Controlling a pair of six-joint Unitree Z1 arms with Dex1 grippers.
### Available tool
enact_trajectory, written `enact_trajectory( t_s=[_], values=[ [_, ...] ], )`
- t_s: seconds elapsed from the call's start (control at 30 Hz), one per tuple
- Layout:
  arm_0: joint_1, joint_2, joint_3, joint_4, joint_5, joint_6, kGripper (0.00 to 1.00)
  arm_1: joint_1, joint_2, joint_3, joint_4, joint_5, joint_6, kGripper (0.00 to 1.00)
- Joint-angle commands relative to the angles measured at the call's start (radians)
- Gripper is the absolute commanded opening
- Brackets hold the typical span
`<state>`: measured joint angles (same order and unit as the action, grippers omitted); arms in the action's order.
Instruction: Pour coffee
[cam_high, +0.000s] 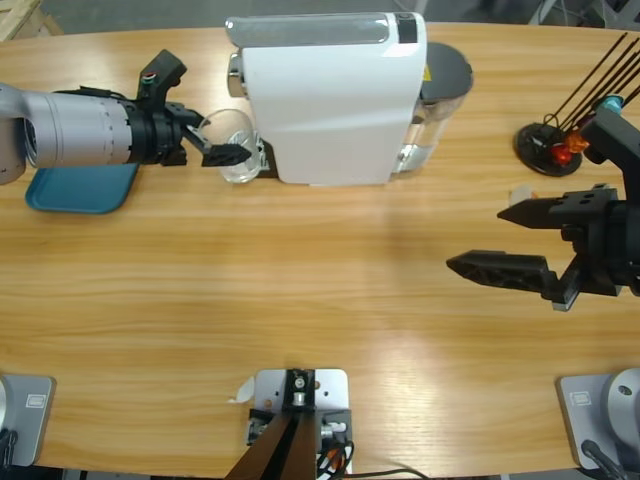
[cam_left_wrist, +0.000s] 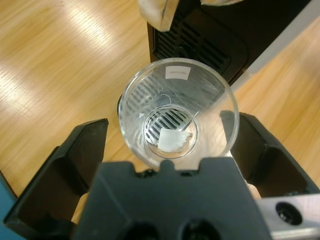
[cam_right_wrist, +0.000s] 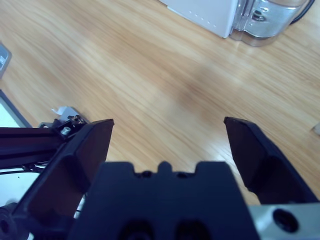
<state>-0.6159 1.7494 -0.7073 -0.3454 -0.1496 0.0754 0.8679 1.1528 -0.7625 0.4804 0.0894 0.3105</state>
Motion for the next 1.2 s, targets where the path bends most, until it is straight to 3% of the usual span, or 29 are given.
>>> enact_trajectory(
  t_s=[0.03,0.3,1.0,1.2],
  values=[
    [0.008,0.107,-0.087,0.045,-0.011,0.005,1.0,-0.009,-0.03,0.037,-0.006,0.018,-0.014,0.996],
    [0.008,0.143,-0.186,0.116,-0.013,0.022,1.0,-0.009,-0.048,0.042,-0.006,0.021,-0.014,0.996],
    [0.016,-0.019,-0.14,0.215,-0.106,0.09,1.0,-0.009,-0.019,0.043,-0.02,0.032,-0.022,0.991],
    [0.052,-0.067,-0.061,0.21,-0.09,0.073,1.0,-0.009,-0.012,0.043,-0.022,0.036,-0.022,0.991]
  ],
)
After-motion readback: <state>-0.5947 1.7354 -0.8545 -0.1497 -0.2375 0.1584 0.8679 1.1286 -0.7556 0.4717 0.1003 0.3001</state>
